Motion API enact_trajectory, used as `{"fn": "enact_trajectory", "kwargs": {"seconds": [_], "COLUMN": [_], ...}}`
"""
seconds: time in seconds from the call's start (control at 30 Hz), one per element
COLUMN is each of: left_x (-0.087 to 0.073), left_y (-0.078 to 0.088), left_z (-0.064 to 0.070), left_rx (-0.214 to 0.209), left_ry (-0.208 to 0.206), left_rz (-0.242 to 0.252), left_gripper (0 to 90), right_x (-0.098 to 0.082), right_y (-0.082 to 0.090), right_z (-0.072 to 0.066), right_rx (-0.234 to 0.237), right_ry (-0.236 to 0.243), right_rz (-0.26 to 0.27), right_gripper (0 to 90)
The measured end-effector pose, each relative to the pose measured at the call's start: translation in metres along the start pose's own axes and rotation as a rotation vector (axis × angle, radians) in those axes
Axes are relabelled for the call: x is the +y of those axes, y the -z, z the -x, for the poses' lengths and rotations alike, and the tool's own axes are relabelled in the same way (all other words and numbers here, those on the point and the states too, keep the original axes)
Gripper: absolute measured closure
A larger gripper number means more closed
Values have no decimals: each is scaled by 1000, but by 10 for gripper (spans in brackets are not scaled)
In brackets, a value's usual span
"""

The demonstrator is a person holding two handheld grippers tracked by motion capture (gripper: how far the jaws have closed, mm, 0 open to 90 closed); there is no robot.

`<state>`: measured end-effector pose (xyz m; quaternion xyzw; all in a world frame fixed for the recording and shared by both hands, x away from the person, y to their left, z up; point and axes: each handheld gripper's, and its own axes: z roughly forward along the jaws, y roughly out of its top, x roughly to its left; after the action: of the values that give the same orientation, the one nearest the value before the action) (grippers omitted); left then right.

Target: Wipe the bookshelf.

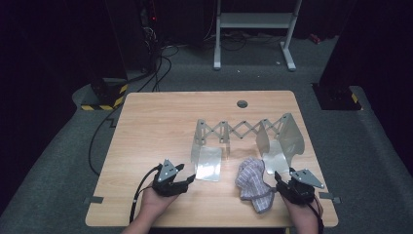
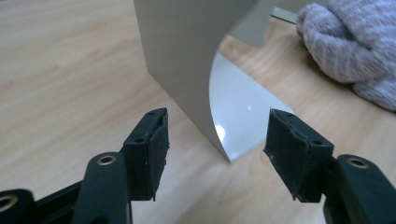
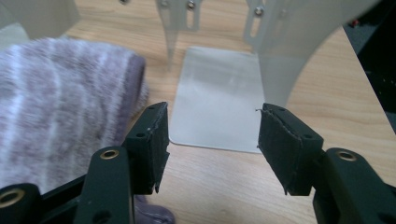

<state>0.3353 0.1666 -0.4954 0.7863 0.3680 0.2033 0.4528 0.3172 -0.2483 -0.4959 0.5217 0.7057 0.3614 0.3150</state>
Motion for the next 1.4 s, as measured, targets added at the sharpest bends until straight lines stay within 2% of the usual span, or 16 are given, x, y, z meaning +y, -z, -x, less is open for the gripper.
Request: {"fn": "enact_trajectory", "kwargs": {"seconds": [0.1,0.27,0.33,0.43,0.5,0.6,0.7,0.8,0.83,0.87,0.97,1.03,1.2,1.27,1.33,1.4], "left_x": [8,17,19,22,23,24,25,23,22,22,18,16,4,-1,-5,-9], "left_y": [-7,-19,-22,-25,-26,-27,-26,-23,-22,-21,-16,-11,8,15,22,28], "left_z": [0,-2,-1,1,1,0,-2,-5,-7,-8,-15,-22,-47,-55,-62,-69], "left_rx": [13,21,29,55,64,79,91,105,112,121,144,167,220,242,259,278], "left_ry": [4,26,36,28,45,67,56,57,58,56,62,68,116,122,131,141], "left_rz": [18,30,40,38,54,60,63,63,66,67,73,71,78,81,82,82], "left_gripper": [391,448,486,503,549,587,644,715,759,759,797,816,840,841,852,855], "right_x": [-2,2,8,19,30,35,42,46,47,47,47,50,60,64,70,72], "right_y": [-1,-1,-2,-2,-6,-10,-16,-17,-17,-17,-17,-21,-31,-36,-41,-43], "right_z": [4,13,18,24,32,37,40,38,36,36,31,26,13,5,-11,-17], "right_rx": [-10,-28,-32,-39,-59,-59,-53,-51,-47,-47,-52,-39,-8,14,41,48], "right_ry": [-6,-25,-29,-29,-22,-31,-35,-27,-35,-35,-24,-8,19,31,68,77], "right_rz": [-7,1,12,34,39,35,35,44,54,54,74,76,65,61,61,62], "right_gripper": [456,481,484,495,508,513,549,628,682,682,821,878,879,878,874,872]}}
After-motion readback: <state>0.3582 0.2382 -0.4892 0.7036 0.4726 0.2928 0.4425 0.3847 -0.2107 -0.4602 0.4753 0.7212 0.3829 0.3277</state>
